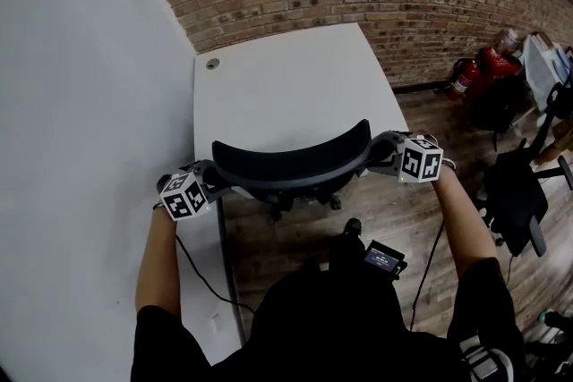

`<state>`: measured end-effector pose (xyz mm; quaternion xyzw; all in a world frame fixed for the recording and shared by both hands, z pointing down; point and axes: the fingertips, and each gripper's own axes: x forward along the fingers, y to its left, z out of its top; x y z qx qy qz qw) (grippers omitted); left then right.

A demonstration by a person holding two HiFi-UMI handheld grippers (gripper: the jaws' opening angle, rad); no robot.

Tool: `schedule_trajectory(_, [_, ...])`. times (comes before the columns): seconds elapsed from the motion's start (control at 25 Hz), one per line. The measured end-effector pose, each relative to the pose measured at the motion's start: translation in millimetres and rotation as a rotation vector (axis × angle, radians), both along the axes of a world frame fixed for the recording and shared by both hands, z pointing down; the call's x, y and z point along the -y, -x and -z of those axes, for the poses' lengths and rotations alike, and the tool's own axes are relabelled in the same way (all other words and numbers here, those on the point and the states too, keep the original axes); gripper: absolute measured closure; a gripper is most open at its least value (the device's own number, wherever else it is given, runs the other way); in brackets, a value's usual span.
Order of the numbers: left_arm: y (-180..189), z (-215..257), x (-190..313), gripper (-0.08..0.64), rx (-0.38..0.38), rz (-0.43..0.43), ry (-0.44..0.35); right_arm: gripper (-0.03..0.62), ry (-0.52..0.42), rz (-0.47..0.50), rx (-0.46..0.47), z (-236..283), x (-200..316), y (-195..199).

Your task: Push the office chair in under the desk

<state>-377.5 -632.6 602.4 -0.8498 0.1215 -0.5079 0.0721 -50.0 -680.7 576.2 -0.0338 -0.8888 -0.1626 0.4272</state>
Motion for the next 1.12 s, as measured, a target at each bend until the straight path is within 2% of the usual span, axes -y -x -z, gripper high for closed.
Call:
schedule_trajectory(0.24, [-2.4, -5.3, -3.5, 0.391, -0.022, 0.018, 0.042, 0.402, 0.007, -0.008, -0.005, 1.4, -1.7, -0.8])
schedule_trajectory(0.32, [-0.9, 1.4, -4.5, 0.385, -0.033, 0.019, 0.031, 0.403, 0.015, -0.010, 0.009, 5.3, -3.7, -2.0])
schedule_trajectory(0.44, [2.5, 16.8, -6.6, 0.370, -0.048, 0.019, -0.008, 0.410, 0.040, -0.036, 0.069, 19.7, -6.1, -6.0])
schedule_trajectory(0.52, [3.8, 30.4, -8.7, 0.370, -0.086, 0.023, -0.035, 0.410, 0.066, -0.067, 0.139, 34.8, -7.9, -6.2])
schedule_trajectory(0.6, [4.4, 48.2, -12.5, 0.370, -0.160, 0.035, -0.051, 0.419, 0.084, -0.085, 0.211, 51.0, -12.6, -3.2])
schedule_trajectory(0.88, [-2.2, 117.2, -20.7, 0.370, -0.513, 0.129, -0.100, 0.453, 0.052, -0.084, 0.364, 97.9, -35.9, 7.9])
schedule_trajectory(1.0, [-5.6, 141.0, -27.6, 0.371, -0.677, 0.171, -0.108, 0.497, 0.046, -0.138, 0.524, 130.5, -43.9, 17.3])
schedule_trajectory(1.12, [-9.6, 168.6, -35.8, 0.390, -0.835, 0.215, -0.160, 0.545, 0.031, -0.242, 0.695, 163.5, -46.7, 20.1])
